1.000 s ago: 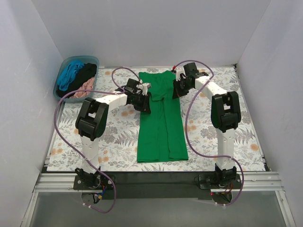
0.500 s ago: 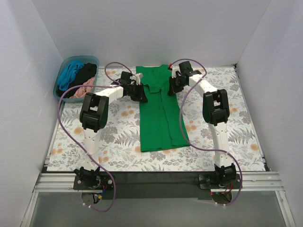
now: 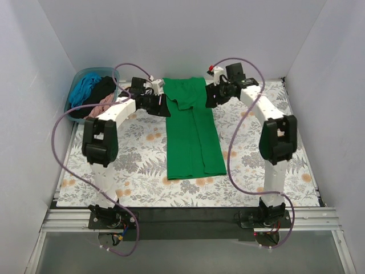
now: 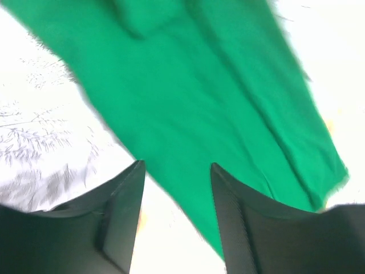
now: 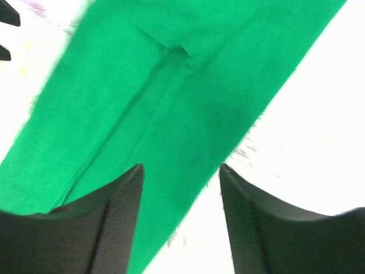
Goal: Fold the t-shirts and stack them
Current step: Fold the tshirt
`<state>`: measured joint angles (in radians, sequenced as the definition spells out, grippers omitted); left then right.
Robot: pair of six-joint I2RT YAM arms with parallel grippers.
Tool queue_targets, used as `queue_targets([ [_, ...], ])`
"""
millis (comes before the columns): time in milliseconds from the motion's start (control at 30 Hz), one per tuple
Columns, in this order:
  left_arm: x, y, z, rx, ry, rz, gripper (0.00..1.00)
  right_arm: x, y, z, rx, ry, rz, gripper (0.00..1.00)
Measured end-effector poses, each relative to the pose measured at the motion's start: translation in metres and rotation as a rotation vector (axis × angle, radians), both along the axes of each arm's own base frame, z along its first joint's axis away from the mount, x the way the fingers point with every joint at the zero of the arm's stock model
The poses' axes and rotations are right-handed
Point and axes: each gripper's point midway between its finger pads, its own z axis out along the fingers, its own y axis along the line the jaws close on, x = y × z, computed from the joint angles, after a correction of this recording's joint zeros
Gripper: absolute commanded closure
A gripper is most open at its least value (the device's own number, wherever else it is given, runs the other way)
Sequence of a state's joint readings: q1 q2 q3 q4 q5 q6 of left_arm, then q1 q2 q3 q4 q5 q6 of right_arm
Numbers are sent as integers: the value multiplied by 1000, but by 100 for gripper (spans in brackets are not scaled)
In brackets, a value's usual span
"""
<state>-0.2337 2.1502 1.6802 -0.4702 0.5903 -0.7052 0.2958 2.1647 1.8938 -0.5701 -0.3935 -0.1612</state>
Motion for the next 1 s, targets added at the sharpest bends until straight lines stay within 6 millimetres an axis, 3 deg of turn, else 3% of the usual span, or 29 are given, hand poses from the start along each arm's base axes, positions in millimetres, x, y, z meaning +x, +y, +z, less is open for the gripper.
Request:
queue_targets([
  [33,-12,2,17,0,-35,-30,48,-7,-4,17,-12,-44,25,33],
  [133,-57,8,76,-12,-175,-126,46,-32,-17,112,-18,-292,94,32],
  [200,-90,12,117,-24,-316,-195,42,-55,-27,160,-38,-452,148,29],
  [267,-125,15,147,-31,-456,-268,39,-81,-36,186,-63,-563,200,24],
  [333,-158,17,155,-24,-548,-337,39,-107,-45,193,-101,-650,269,23],
  [433,-211,13,134,12,-641,-472,40,-151,-52,154,-174,-658,406,27],
  [600,-289,-2,48,86,-586,-714,46,-238,-52,19,-291,-481,703,36],
  [700,-318,-6,10,127,-549,-813,47,-283,-55,-36,-342,-401,858,38],
  [800,-325,-10,-11,169,-538,-854,48,-298,-58,-60,-378,-403,937,43],
  [1000,-312,-21,-28,214,-549,-858,50,-285,-53,-69,-418,-463,979,51],
])
